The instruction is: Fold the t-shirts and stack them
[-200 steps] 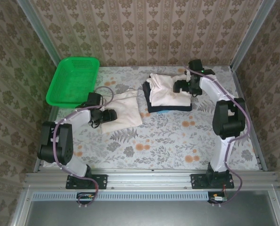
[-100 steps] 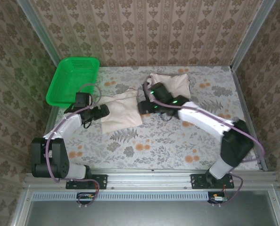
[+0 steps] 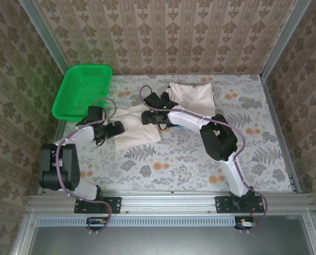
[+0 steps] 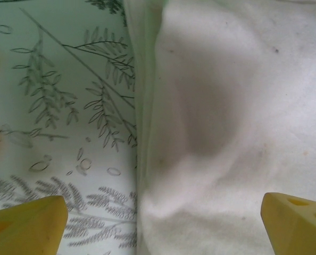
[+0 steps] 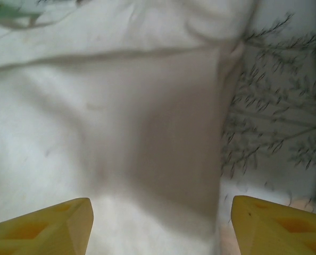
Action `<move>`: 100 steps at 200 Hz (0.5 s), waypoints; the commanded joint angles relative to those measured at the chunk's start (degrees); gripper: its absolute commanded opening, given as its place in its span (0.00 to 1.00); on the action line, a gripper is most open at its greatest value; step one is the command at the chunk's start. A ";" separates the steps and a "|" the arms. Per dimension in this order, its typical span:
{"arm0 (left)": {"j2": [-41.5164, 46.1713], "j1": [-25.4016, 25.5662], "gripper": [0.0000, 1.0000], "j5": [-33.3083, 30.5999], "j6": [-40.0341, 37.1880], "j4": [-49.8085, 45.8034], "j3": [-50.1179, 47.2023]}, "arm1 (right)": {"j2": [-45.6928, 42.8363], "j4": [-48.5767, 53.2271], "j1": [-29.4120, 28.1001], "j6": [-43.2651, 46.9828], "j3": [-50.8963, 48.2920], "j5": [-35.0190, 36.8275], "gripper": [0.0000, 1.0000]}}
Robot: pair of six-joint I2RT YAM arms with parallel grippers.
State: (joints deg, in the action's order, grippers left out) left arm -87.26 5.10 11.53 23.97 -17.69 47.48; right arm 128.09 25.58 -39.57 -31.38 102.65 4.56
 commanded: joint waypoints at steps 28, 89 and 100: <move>-6.89 -0.31 0.84 3.88 -0.85 2.65 5.69 | 9.62 1.88 2.08 -1.10 9.45 -4.40 0.70; -10.94 0.30 0.71 8.07 -0.60 3.72 7.91 | 12.01 -6.50 2.75 -5.74 8.51 -20.16 0.62; -11.40 0.35 0.69 8.95 -0.50 3.80 8.13 | 11.53 -7.73 2.61 -6.34 7.64 -21.21 0.57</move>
State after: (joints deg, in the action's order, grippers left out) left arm -97.51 5.21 17.21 23.77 -14.46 53.87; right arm 138.19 21.76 -35.97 -34.61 111.77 -8.40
